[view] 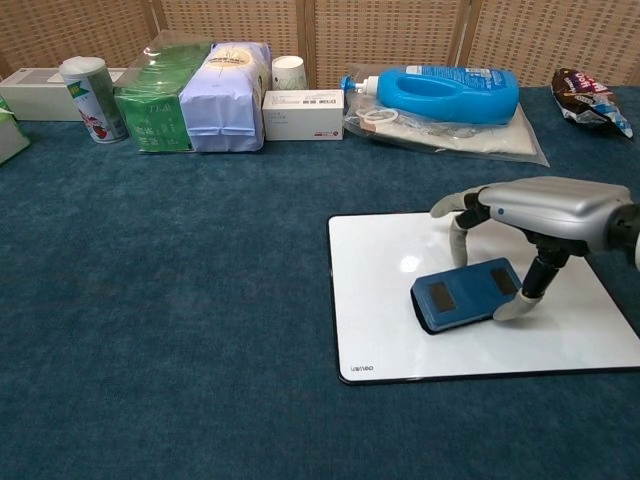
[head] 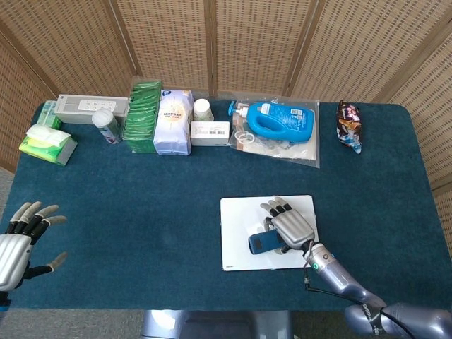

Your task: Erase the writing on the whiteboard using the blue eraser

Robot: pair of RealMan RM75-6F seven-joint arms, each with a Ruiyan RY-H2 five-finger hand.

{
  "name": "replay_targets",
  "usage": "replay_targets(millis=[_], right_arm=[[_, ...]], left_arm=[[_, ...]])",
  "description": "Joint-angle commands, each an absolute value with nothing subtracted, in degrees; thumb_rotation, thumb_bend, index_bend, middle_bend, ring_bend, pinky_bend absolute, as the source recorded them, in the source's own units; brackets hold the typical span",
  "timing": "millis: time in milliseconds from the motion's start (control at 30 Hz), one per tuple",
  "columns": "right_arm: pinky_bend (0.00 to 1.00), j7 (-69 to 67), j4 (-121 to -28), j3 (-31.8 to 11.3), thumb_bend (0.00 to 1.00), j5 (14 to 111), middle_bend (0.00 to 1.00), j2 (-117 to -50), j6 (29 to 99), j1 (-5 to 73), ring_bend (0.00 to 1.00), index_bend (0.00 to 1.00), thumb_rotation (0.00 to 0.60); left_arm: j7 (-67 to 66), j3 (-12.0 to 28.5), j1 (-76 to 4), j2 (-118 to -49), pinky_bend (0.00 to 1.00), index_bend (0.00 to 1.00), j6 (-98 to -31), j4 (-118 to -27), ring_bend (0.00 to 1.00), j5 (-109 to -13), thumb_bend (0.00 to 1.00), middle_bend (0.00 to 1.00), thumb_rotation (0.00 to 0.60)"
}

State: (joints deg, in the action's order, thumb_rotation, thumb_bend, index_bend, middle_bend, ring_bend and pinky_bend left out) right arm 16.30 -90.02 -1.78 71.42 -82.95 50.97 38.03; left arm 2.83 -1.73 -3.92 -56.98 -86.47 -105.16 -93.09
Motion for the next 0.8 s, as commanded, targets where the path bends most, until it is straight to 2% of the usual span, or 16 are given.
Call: replay_targets(millis=[33, 467, 800], right_arm=[[0.0, 16.1, -89.4, -1.6, 0.09, 71.6, 0.1, -83.3, 50.5, 38.2, 0.0, 0.61, 0.6], [0.0, 16.8, -87.8, -1.0, 0.09, 70.7, 0.1, -82.6, 49.3, 38.0, 0.0, 0.62, 0.6], [0.0, 17.6, -91.2, -1.0, 0.09, 69.6, 0.1, -77.5, 49.9, 37.2, 0.0, 0.61, 0.6]], left_arm=[[2.8, -1.7, -3.9, -56.9, 0.0, 0.28, -86.6, -105.3, 0.09, -93.1, 0.29, 0.19, 0.6], [3.2, -1.7, -3.7, -56.6, 0.0, 0.27, -86.9, -105.1, 0.09, -93.4, 0.29, 0.19, 0.6], [2.9, -1.7, -4.1, -57.2, 0.0, 0.27, -86.2, -105.2, 0.09, -93.6, 0.29, 0.19, 0.6]])
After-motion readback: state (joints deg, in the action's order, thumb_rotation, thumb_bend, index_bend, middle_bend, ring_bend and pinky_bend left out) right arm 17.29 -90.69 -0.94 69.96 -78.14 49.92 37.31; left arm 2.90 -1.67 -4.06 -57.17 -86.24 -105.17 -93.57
